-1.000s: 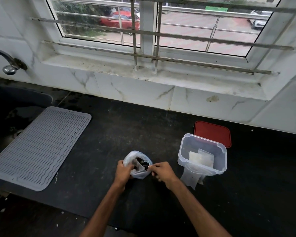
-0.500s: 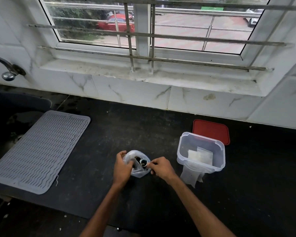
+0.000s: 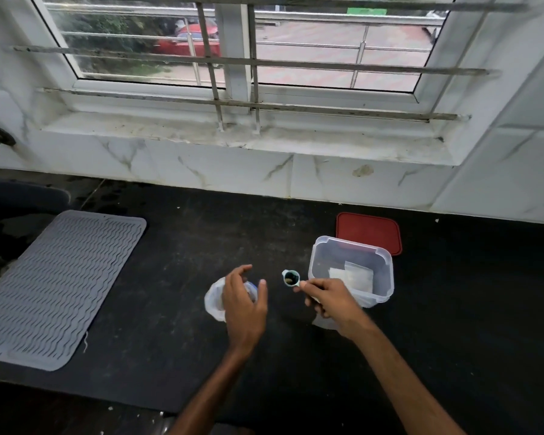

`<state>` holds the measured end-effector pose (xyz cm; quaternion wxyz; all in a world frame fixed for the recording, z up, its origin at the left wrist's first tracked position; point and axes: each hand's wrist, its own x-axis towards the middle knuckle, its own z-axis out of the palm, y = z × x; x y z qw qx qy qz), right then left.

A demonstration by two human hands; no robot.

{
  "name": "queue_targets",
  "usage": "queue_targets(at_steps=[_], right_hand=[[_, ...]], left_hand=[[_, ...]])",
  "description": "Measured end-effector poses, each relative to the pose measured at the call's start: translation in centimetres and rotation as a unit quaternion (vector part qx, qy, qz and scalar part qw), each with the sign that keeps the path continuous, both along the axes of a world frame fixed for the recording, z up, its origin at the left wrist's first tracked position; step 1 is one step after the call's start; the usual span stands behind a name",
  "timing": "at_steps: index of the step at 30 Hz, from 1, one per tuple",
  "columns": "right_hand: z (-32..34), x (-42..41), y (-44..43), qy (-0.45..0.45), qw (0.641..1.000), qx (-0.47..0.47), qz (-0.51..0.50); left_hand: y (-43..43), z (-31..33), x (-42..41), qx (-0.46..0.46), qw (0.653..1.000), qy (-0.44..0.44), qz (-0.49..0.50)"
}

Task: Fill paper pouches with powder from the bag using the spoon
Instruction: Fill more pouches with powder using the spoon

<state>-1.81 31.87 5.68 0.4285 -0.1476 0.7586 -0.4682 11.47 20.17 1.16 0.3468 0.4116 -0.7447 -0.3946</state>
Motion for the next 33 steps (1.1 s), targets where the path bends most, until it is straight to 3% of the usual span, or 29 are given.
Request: queue_targets(at_steps=[7,10,13,21,24,28,33], right_hand=[[0.5,-4.2,6.9,0.107,0.993,0.018,-0.043],[0.3,-4.5,7.9,0.126,0.991,0.033,-0.03],[-0.5,-4.7,8.1,0.144,0.989,0.039,-0.019],[-1.4,-5.4,7.7,0.211,0.972,0.091,0.039],[-1.5,-5.2,7.5,0.309,0.936,0.145,0.091],[-2.2,-3.8,7.3,0.481,0.848,0.141,0.173],[-3.4,-3.2,7.6,0.501,0.852,0.092,0.121]], left_hand=[[9.1,-2.4,-4.8,0.107,0.97,-0.169,-0.137],[10.8,-2.8,-6.7,0.13,0.96,-0.208,-0.132],[11.5,-3.4,-8.2,0.094,0.963,-0.234,-0.099],[11.5,-4.1,-8.0,0.073,0.98,-0.146,-0.111],[11.8,-4.4,-7.3,0.081,0.985,-0.098,-0.114],[11.7,-4.8,-7.1,0.095,0.986,-0.057,-0.123],[11.8,-4.1,-7.1,0.124,0.985,-0.026,-0.115]])
